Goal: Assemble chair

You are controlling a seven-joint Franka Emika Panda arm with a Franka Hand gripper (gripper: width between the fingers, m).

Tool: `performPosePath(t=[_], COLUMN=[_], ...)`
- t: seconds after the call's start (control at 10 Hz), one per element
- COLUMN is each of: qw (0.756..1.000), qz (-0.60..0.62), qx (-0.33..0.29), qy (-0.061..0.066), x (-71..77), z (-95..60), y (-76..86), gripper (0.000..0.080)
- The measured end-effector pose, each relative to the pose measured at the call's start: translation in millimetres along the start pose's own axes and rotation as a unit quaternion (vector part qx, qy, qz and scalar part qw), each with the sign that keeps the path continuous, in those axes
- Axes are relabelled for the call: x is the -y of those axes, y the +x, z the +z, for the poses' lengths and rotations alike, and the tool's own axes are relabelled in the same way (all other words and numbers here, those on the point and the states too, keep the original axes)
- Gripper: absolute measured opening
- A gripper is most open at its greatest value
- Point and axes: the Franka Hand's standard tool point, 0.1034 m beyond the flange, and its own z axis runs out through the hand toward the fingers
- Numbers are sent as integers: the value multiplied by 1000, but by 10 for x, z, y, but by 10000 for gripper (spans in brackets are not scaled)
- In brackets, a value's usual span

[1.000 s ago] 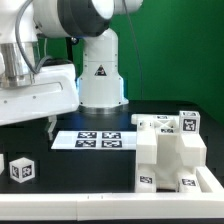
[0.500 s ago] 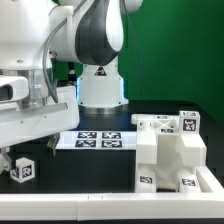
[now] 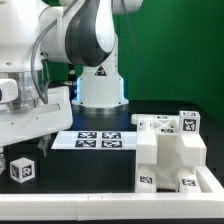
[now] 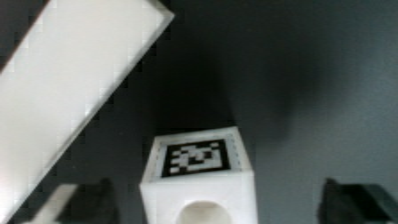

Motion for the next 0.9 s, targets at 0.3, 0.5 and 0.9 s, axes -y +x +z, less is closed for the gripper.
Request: performPosePath(t=[0.3,0.5,0.9], qw=[1000,998,982], qz=[2,61,191], qx=[0,-8,-6], qy=[0,-13,-1], x=[-1,122,469], z=[0,-38,-91], y=[-3,13,-35], gripper=[274,275,276])
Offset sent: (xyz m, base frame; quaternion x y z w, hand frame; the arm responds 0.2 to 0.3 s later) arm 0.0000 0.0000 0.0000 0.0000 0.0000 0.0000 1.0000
